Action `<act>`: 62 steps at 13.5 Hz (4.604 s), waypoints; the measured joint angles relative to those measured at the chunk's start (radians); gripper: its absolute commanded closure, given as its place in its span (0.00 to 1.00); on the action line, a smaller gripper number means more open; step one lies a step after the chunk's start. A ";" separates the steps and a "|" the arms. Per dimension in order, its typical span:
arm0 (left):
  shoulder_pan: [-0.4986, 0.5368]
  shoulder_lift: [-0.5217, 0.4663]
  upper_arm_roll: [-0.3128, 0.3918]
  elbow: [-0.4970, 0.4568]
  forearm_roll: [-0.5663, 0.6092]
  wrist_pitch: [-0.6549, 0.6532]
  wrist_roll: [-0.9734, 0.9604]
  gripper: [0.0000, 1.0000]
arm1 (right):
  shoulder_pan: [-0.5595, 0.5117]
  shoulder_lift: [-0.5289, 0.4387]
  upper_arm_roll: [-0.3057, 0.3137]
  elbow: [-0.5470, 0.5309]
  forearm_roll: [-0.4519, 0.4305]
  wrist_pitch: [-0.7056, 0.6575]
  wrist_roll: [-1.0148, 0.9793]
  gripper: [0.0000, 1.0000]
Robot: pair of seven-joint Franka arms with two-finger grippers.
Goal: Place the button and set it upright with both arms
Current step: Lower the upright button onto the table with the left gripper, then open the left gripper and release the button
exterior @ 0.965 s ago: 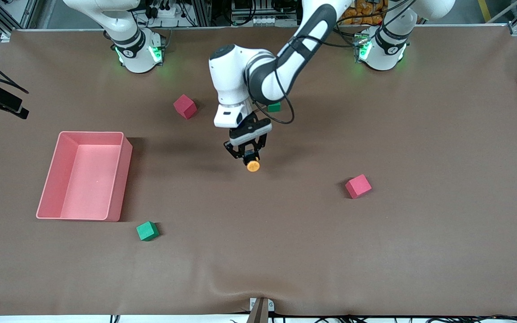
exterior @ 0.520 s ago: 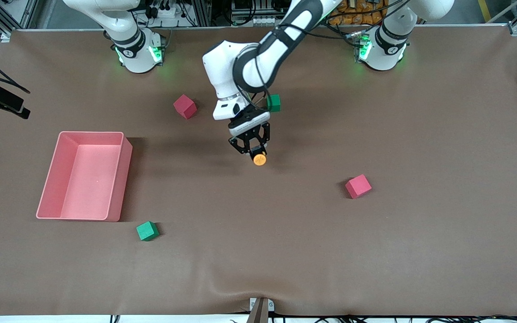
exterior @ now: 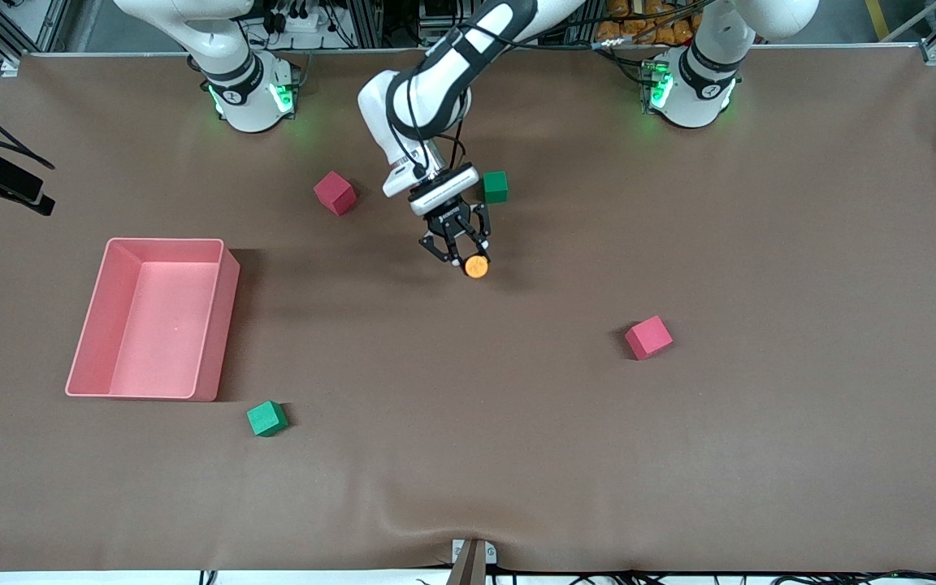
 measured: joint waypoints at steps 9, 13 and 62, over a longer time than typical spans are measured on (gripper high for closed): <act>-0.058 0.135 0.000 -0.004 0.177 -0.086 -0.151 1.00 | 0.000 0.000 0.000 0.000 0.000 0.000 0.000 0.00; -0.072 0.221 0.001 0.019 0.270 -0.106 -0.274 1.00 | 0.000 0.000 0.000 0.000 -0.012 0.000 0.000 0.00; -0.081 0.320 0.021 0.070 0.367 -0.102 -0.426 0.00 | 0.017 0.025 -0.001 0.001 -0.029 -0.020 0.000 0.00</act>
